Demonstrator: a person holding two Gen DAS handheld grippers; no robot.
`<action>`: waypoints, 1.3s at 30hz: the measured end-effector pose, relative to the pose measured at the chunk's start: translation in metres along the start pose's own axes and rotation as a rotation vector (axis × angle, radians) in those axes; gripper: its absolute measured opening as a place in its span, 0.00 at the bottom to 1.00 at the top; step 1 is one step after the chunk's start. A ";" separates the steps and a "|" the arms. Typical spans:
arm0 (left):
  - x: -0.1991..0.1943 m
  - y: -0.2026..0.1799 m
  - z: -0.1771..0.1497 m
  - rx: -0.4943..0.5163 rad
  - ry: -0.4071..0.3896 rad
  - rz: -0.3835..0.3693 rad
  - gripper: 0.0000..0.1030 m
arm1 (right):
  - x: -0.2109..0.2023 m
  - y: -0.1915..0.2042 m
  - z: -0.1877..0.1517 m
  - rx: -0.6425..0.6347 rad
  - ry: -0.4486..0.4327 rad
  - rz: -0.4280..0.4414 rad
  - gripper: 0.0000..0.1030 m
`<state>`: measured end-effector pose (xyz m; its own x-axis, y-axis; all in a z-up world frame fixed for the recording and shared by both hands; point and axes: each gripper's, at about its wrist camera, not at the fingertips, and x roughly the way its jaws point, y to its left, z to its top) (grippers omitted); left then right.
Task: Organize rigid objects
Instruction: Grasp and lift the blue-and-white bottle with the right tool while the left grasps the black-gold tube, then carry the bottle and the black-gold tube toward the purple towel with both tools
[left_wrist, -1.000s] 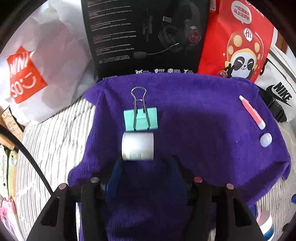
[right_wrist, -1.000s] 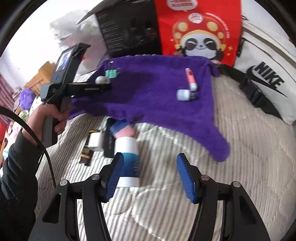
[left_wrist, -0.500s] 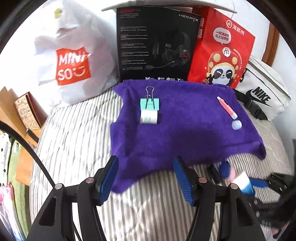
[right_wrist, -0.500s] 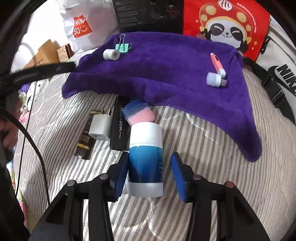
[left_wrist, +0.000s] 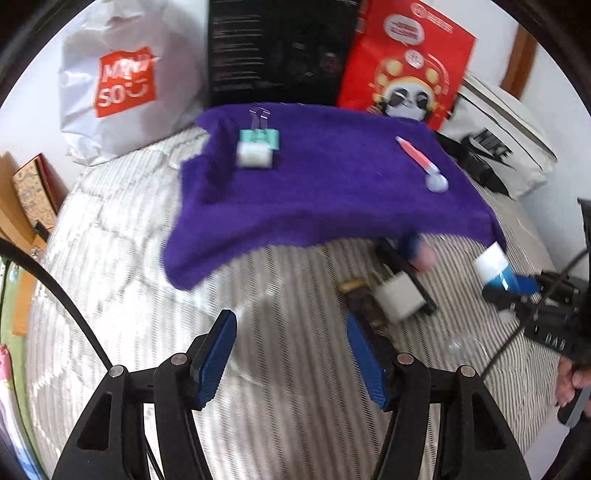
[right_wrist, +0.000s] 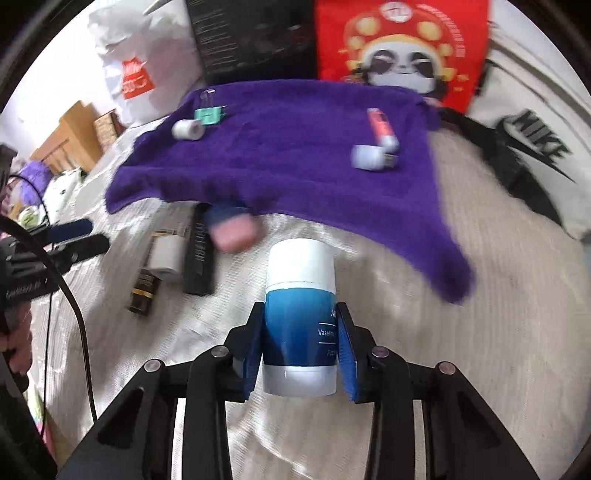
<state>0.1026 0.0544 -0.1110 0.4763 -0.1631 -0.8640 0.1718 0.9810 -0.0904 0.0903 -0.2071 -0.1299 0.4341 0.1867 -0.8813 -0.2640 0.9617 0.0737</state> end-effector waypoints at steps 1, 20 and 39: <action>0.002 -0.004 -0.001 0.003 0.004 -0.003 0.58 | -0.003 -0.007 -0.004 0.008 -0.003 -0.030 0.35; 0.026 -0.030 -0.011 0.078 0.066 0.163 0.62 | 0.000 -0.037 -0.039 0.126 -0.069 -0.019 0.35; 0.038 -0.038 0.007 0.205 0.030 -0.016 0.24 | 0.000 -0.034 -0.039 0.089 -0.076 -0.034 0.36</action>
<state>0.1202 0.0104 -0.1371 0.4468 -0.1726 -0.8778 0.3523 0.9359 -0.0046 0.0660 -0.2476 -0.1508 0.5060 0.1654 -0.8465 -0.1725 0.9810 0.0886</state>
